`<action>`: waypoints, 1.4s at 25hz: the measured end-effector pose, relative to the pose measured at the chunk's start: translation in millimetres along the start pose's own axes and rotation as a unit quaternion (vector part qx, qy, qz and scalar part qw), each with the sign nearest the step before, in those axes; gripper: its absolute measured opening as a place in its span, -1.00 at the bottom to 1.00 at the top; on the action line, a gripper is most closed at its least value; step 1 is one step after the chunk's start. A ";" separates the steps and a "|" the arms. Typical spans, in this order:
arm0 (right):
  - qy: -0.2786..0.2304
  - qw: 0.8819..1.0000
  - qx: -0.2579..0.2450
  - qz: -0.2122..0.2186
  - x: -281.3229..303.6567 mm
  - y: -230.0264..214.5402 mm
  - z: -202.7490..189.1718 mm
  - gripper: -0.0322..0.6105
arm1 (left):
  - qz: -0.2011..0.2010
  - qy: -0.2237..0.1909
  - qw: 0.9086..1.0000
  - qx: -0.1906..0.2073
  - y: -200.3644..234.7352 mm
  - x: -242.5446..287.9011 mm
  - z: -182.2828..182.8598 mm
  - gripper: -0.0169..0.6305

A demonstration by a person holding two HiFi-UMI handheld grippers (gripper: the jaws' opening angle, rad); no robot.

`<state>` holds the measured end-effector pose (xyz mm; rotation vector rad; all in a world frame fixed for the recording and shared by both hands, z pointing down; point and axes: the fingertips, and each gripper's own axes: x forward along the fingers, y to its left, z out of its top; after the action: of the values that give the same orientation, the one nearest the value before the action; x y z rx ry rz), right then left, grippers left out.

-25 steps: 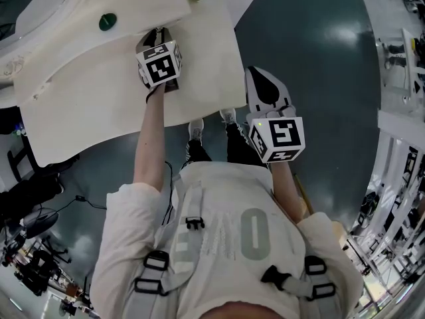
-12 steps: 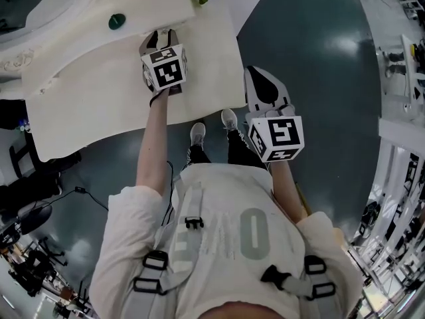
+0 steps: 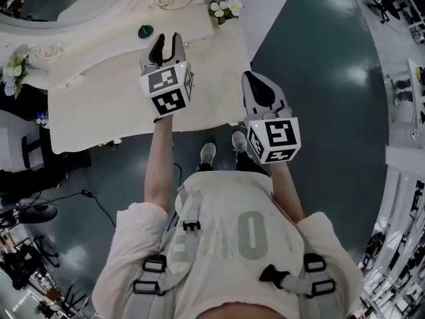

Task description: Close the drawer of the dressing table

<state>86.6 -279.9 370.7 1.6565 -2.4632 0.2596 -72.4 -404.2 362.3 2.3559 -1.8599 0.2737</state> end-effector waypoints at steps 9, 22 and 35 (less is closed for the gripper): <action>-0.050 0.998 -0.016 0.041 16.1 30.3 38.2 -0.88 | 0.035 -0.118 0.992 -0.003 0.5 -109.2 67.0 -0.88; -0.038 0.997 -0.027 0.056 9.8 35.4 32.9 -0.88 | 0.024 -0.100 0.995 -0.014 -8.8 -134.6 28.4 -0.89; -0.027 0.997 -0.025 0.061 10.0 34.7 26.4 -0.88 | 0.029 -0.089 0.995 -0.018 -8.0 -132.8 22.2 -0.89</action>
<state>49.7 -282.1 345.5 1.5146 -2.5931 0.1675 -93.1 -281.0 311.6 2.3761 -1.9944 0.0357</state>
